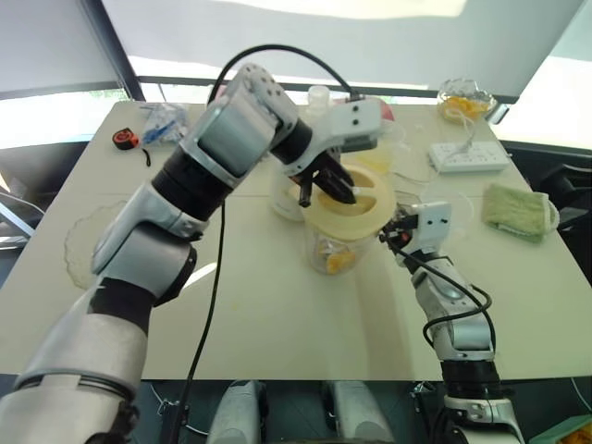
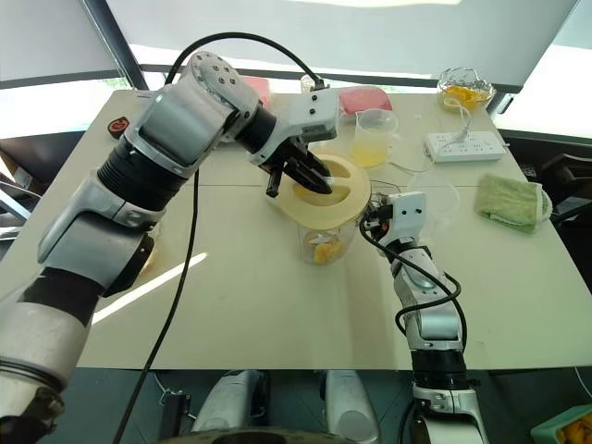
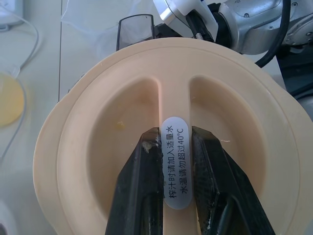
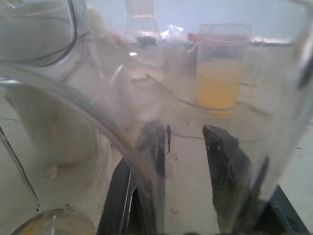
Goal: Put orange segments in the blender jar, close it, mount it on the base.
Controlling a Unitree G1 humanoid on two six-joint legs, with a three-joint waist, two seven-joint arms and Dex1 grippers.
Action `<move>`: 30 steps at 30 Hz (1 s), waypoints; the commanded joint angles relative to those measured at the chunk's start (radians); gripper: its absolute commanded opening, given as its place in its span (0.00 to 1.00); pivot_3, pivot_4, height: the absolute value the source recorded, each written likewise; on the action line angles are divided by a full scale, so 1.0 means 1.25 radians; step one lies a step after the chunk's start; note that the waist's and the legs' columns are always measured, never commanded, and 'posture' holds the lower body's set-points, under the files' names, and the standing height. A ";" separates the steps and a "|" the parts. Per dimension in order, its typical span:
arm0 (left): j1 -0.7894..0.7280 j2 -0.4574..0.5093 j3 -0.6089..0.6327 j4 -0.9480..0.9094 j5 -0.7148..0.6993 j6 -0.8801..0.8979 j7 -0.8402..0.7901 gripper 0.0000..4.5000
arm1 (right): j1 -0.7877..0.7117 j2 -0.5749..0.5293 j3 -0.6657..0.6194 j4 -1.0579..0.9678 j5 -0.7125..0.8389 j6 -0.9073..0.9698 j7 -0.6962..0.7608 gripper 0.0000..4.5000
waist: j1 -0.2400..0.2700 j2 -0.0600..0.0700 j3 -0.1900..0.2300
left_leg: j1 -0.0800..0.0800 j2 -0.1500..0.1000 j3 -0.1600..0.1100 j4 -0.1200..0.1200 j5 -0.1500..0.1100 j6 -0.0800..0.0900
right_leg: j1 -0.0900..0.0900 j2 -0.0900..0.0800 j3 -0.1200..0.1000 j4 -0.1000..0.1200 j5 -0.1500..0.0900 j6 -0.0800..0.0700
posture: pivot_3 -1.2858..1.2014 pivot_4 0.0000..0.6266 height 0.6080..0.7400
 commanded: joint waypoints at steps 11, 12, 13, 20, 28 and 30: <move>-0.101 0.001 0.090 -0.024 -0.063 0.130 0.019 0.05 | 0.003 -0.004 -0.006 0.008 -0.013 0.004 -0.013 0.25 | 0.000 0.000 0.001 | -0.002 -0.001 0.000 0.002 0.000 0.000 | 0.000 0.000 0.000 0.001 0.002 0.003 | 0.52 0.24 1.00; -0.114 0.005 0.094 -0.020 -0.068 0.144 0.022 0.05 | 0.004 -0.004 -0.007 0.008 -0.012 0.004 -0.013 0.25 | 0.000 0.000 0.001 | -0.002 -0.001 0.000 0.002 0.000 0.000 | 0.000 0.000 0.000 0.001 0.002 0.003 | 0.52 0.24 1.00; -0.124 0.008 0.097 -0.017 -0.072 0.155 0.024 0.05 | 0.004 -0.005 -0.008 0.008 -0.012 0.003 -0.013 0.25 | 0.000 0.000 0.001 | -0.002 -0.001 0.000 0.002 0.000 0.000 | 0.000 0.000 0.000 0.001 0.002 0.003 | 0.52 0.24 1.00; -0.124 0.027 0.083 -0.031 -0.069 0.142 0.047 0.05 | 0.007 -0.002 -0.004 0.013 -0.012 0.000 -0.010 0.25 | 0.000 0.000 0.001 | -0.001 -0.001 0.000 0.002 0.000 0.000 | 0.000 0.000 0.000 0.003 0.002 0.003 | 0.52 0.24 1.00; -0.055 -0.018 0.041 0.074 -0.019 -0.041 0.055 0.05 | -0.005 -0.003 -0.001 0.019 -0.011 0.000 -0.007 0.25 | 0.000 0.000 0.001 | 0.000 -0.001 0.000 0.004 0.000 0.000 | 0.000 0.000 0.000 0.006 0.002 0.004 | 0.52 0.24 1.00; -0.049 -0.039 0.034 0.122 0.000 -0.086 0.061 0.05 | -0.003 -0.004 -0.002 0.014 -0.011 0.002 -0.008 0.25 | 0.001 0.000 0.001 | 0.000 -0.001 0.000 0.005 0.000 0.000 | 0.000 0.000 0.000 0.007 0.002 0.004 | 0.52 0.24 1.00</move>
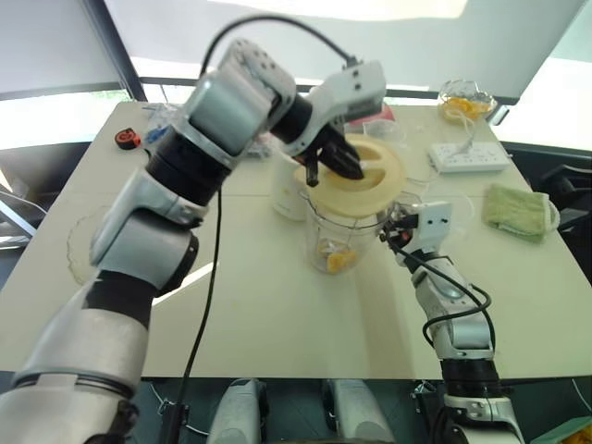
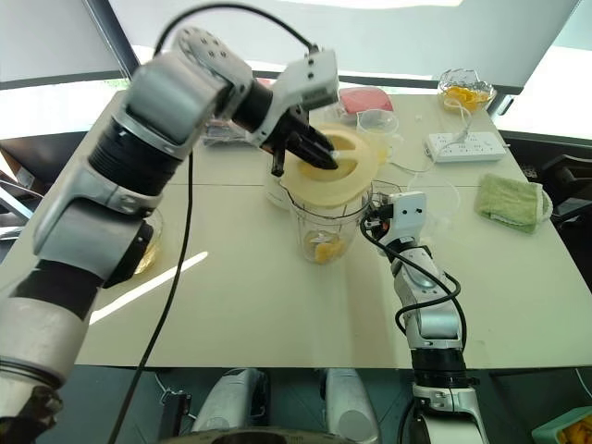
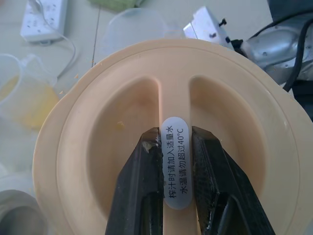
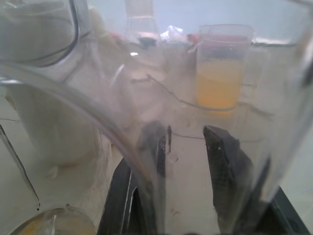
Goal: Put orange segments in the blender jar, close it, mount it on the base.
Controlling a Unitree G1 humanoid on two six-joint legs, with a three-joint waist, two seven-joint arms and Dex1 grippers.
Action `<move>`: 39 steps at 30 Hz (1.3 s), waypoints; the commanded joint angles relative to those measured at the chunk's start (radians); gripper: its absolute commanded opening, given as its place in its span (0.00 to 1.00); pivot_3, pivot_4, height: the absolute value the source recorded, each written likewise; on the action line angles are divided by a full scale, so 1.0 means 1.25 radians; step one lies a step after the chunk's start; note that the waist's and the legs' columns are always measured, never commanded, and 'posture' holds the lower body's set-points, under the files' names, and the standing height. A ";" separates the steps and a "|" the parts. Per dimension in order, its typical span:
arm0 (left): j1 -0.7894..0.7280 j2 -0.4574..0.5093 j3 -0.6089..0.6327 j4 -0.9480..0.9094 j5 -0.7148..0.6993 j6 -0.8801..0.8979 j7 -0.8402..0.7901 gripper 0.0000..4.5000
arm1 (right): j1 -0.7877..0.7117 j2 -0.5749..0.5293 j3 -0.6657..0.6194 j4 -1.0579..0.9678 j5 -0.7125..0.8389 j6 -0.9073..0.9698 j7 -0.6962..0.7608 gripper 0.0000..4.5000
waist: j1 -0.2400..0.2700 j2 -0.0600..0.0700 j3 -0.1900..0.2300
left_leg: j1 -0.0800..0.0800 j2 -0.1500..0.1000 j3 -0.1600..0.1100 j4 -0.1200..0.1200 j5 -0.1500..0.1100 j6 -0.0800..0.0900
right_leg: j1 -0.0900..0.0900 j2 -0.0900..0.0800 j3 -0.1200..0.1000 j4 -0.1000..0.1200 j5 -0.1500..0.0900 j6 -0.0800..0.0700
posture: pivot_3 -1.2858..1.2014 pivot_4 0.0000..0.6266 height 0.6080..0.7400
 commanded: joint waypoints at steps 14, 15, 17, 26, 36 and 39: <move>-0.013 -0.086 -0.006 0.187 0.096 -0.197 -0.034 0.05 | 0.030 0.002 -0.006 -0.032 -0.010 0.018 -0.025 0.25 | 0.003 0.000 0.000 | 0.002 -0.001 0.000 0.000 0.000 0.000 | 0.002 0.000 0.000 0.001 0.000 0.000 | 0.52 0.24 1.00; -0.010 -0.083 -0.005 0.175 0.098 -0.188 -0.039 0.05 | 0.032 0.002 -0.006 -0.033 -0.010 0.017 -0.026 0.25 | 0.003 0.000 0.000 | 0.003 -0.001 0.000 0.000 0.000 0.000 | 0.002 0.000 0.000 0.001 0.000 0.000 | 0.52 0.24 1.00; -0.007 -0.077 0.001 0.152 0.097 -0.172 -0.047 0.05 | 0.035 0.003 -0.006 -0.033 -0.010 0.016 -0.027 0.25 | 0.002 0.000 0.000 | 0.003 -0.001 0.000 0.000 0.000 0.000 | 0.002 0.000 0.000 0.001 0.000 0.000 | 0.52 0.24 1.00; 0.045 -0.034 -0.006 -0.002 0.097 -0.063 -0.064 0.05 | 0.026 0.003 -0.005 -0.016 -0.009 0.012 -0.026 0.25 | 0.000 0.000 0.000 | 0.003 -0.001 0.000 0.000 0.000 0.000 | 0.002 0.000 0.000 0.002 0.000 0.001 | 0.52 0.24 1.00; 0.119 -0.057 -0.009 -0.011 0.106 -0.079 -0.004 0.05 | 0.015 0.003 -0.001 -0.004 -0.010 0.005 -0.023 0.25 | 0.000 0.000 -0.001 | 0.005 0.000 0.000 0.000 0.000 0.000 | 0.003 0.000 0.000 0.003 0.000 0.001 | 0.52 0.24 1.00; 0.127 -0.064 -0.003 0.004 0.109 -0.095 0.011 0.05 | 0.018 0.004 -0.004 -0.007 -0.010 0.005 -0.025 0.25 | 0.001 0.000 -0.001 | 0.005 -0.001 0.000 0.001 0.000 0.000 | 0.004 0.000 0.000 0.003 0.000 0.000 | 0.52 0.24 1.00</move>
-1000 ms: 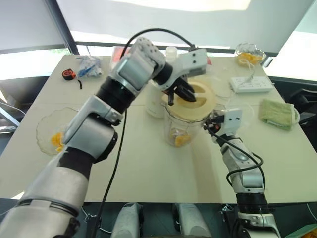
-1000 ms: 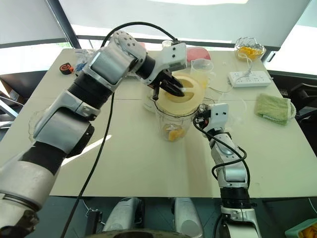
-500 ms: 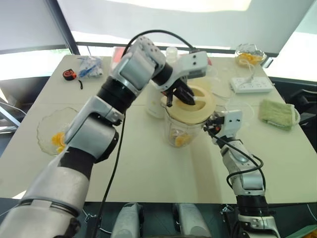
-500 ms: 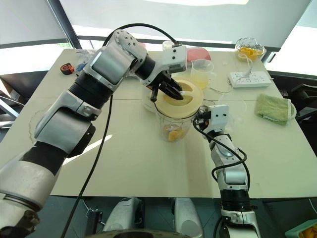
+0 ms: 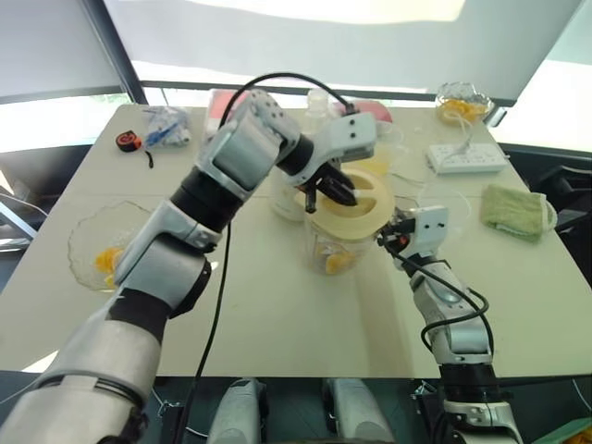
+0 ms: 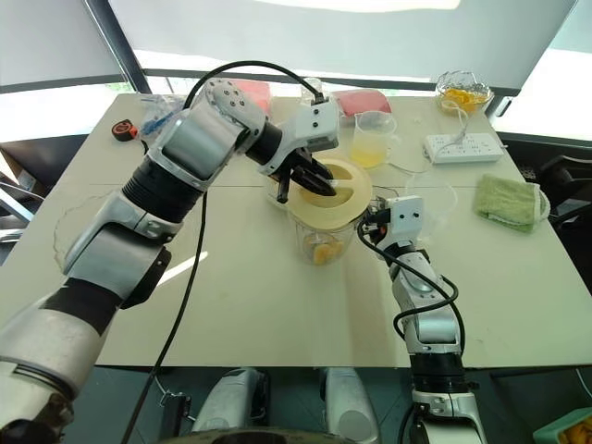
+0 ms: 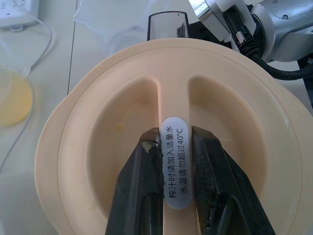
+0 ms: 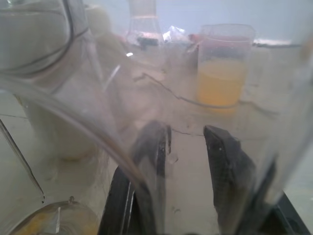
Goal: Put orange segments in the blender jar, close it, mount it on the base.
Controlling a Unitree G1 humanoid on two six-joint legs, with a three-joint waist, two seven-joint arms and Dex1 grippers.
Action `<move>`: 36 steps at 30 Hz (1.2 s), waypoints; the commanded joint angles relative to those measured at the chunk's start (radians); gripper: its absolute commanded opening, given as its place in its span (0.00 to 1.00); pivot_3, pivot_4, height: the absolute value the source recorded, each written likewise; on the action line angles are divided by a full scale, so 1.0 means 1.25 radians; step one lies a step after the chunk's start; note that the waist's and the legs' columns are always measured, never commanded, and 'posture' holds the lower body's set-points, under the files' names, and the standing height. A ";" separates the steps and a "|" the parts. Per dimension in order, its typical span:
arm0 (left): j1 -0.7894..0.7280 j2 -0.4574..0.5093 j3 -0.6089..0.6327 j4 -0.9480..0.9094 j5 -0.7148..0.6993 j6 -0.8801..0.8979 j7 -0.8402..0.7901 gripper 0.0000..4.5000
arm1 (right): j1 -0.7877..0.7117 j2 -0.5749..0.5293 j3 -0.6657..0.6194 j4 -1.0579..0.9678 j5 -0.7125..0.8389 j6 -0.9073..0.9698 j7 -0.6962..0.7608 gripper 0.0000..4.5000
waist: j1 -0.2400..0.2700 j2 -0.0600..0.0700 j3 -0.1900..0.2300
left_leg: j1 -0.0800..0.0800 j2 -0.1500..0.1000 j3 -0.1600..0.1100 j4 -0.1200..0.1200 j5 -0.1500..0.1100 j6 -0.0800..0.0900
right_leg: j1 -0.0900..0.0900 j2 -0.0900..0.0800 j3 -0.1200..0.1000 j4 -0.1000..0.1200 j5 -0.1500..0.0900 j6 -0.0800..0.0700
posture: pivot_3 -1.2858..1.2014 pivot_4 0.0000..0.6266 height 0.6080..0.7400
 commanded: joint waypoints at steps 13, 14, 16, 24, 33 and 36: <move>0.057 -0.021 -0.046 -0.020 0.037 0.140 0.084 0.05 | 0.000 0.003 -0.017 -0.004 -0.005 0.013 -0.019 0.25 | 0.001 0.000 -0.005 | 0.001 0.000 0.000 0.000 0.000 0.000 | 0.001 0.000 0.000 0.000 0.000 0.000 | 0.52 0.24 1.00; 0.059 -0.023 -0.045 -0.023 0.037 0.152 0.093 0.05 | 0.000 0.003 -0.017 -0.004 -0.005 0.013 -0.018 0.25 | 0.002 0.000 -0.006 | 0.001 0.000 0.000 0.000 0.000 0.000 | 0.001 0.000 0.000 0.000 0.000 0.000 | 0.52 0.24 1.00; 0.062 -0.026 -0.046 -0.029 0.031 0.182 0.104 0.05 | 0.000 0.003 -0.018 -0.004 -0.005 0.013 -0.017 0.25 | 0.003 0.000 -0.009 | 0.001 0.000 0.000 0.000 0.000 0.000 | 0.002 0.000 0.000 0.000 0.000 0.000 | 0.52 0.24 1.00; 0.088 -0.024 -0.042 -0.060 0.001 0.192 0.110 0.05 | -0.003 0.001 -0.015 -0.002 -0.005 0.014 -0.016 0.25 | 0.003 0.001 -0.010 | 0.007 0.000 -0.001 0.000 0.000 0.000 | 0.008 0.000 0.000 -0.001 -0.002 -0.003 | 0.52 0.24 1.00; 0.086 -0.027 -0.045 -0.056 -0.002 0.197 0.111 0.05 | 0.000 0.002 -0.015 -0.004 -0.006 0.017 -0.018 0.25 | 0.003 0.001 -0.010 | 0.012 0.000 0.000 -0.001 0.000 0.000 | 0.013 -0.001 0.000 -0.002 -0.002 -0.002 | 0.52 0.24 1.00; 0.085 -0.028 -0.045 -0.057 -0.003 0.200 0.112 0.05 | 0.000 0.002 -0.015 -0.004 -0.006 0.018 -0.018 0.25 | 0.003 0.001 -0.010 | 0.012 0.000 0.000 -0.001 0.000 0.000 | 0.013 -0.001 0.000 -0.002 -0.002 -0.002 | 0.52 0.24 1.00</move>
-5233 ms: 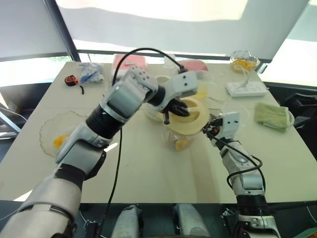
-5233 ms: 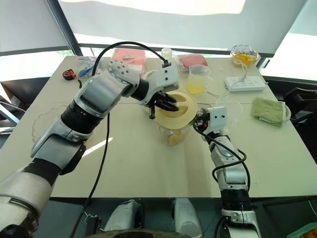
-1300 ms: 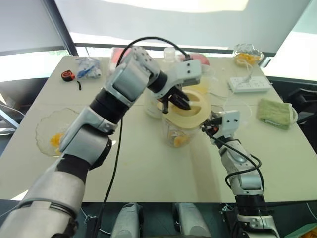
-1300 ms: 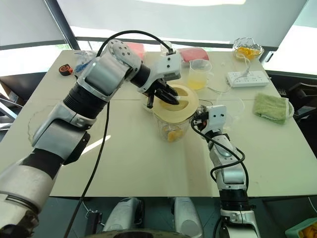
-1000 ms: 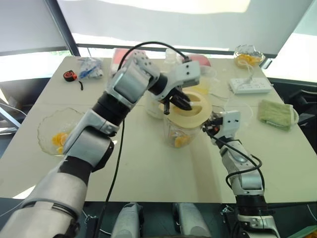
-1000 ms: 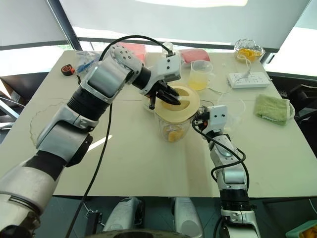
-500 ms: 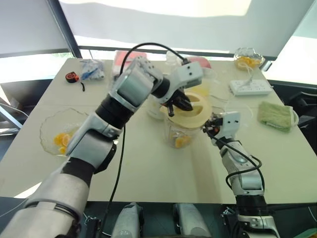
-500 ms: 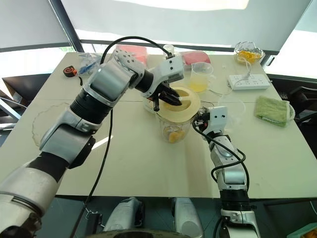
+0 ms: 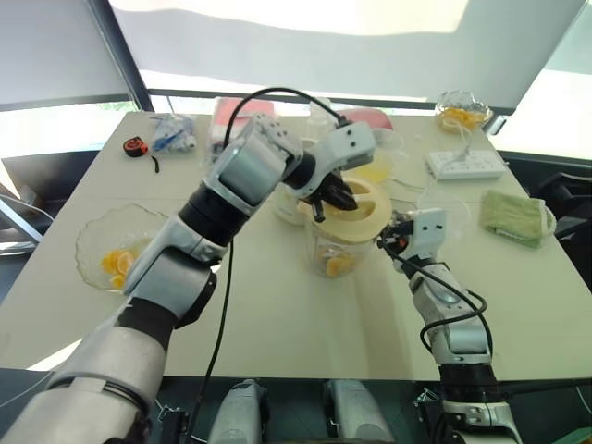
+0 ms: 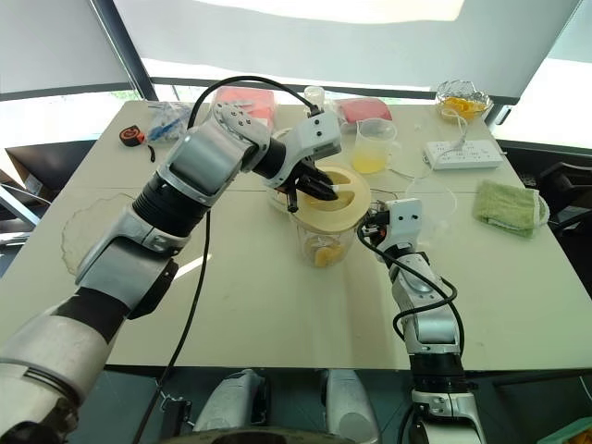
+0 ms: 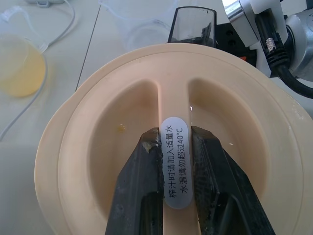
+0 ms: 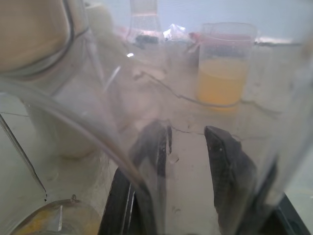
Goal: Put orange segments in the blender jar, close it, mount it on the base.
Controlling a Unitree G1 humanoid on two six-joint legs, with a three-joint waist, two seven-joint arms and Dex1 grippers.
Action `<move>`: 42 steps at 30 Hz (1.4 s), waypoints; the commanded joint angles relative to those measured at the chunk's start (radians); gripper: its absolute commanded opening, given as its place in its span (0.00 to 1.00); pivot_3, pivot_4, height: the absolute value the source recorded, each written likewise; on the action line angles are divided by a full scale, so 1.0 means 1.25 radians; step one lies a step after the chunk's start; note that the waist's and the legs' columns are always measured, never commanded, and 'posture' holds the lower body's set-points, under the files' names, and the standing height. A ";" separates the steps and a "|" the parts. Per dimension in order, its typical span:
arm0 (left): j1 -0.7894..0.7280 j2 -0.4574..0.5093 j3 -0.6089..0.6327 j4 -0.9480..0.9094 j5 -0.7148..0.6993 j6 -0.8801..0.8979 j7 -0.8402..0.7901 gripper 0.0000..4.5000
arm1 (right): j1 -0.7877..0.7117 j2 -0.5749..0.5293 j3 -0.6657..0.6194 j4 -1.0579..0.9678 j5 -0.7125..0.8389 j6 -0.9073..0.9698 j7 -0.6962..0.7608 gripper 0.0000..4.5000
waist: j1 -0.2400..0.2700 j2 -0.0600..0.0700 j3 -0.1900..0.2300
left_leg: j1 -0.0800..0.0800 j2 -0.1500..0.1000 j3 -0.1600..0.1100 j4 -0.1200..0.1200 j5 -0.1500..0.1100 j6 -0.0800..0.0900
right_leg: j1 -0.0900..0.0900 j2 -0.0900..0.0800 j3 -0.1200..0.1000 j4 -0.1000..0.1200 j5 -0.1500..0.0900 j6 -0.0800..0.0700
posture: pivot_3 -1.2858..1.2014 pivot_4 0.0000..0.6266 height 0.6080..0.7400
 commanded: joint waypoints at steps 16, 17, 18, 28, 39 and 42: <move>-0.014 0.003 0.009 -0.015 -0.020 0.001 0.029 1.00 | -0.006 -0.006 -0.014 -0.007 -0.002 0.000 -0.010 0.25 | -0.002 -0.001 0.000 | 0.000 0.000 0.000 0.000 0.000 0.000 | 0.000 0.000 0.000 0.000 0.000 0.000 | 0.52 0.24 1.00; -0.026 0.006 0.023 -0.020 -0.024 -0.003 0.033 1.00 | -0.006 -0.006 -0.013 -0.007 -0.002 0.000 -0.010 0.25 | -0.003 -0.001 0.001 | 0.000 0.000 0.000 0.000 0.000 0.000 | 0.000 0.000 0.000 0.000 0.000 0.000 | 0.52 0.24 1.00; -0.045 0.008 0.042 -0.024 -0.034 0.003 0.032 1.00 | -0.005 -0.007 -0.014 -0.008 -0.002 0.000 -0.010 0.25 | -0.003 -0.001 0.001 | 0.000 0.000 0.000 -0.001 0.000 0.000 | 0.000 0.000 0.000 0.000 0.000 0.000 | 0.52 0.24 1.00; -0.141 0.068 0.180 -0.037 -0.131 -0.004 0.047 1.00 | -0.005 -0.009 -0.011 -0.002 0.000 0.002 -0.005 0.25 | -0.004 0.000 0.002 | -0.012 0.000 0.000 0.000 0.000 0.000 | -0.013 0.000 0.000 0.001 0.002 0.004 | 0.52 0.24 1.00; 0.086 0.159 0.346 -0.072 -0.142 -0.182 0.252 1.00 | 0.007 -0.041 -0.047 -0.069 0.041 0.067 0.012 0.25 | 0.007 0.001 0.002 | -0.014 0.001 -0.001 -0.001 0.000 0.000 | -0.015 0.000 -0.001 0.003 0.002 0.004 | 0.52 0.24 1.00; 0.130 0.159 0.350 -0.135 -0.171 -0.152 0.254 1.00 | 0.011 -0.048 -0.052 -0.072 0.049 0.079 0.018 0.25 | 0.021 0.000 0.002 | -0.016 0.001 0.000 -0.001 0.000 0.000 | -0.015 -0.002 -0.001 0.001 0.002 0.004 | 0.52 0.24 1.00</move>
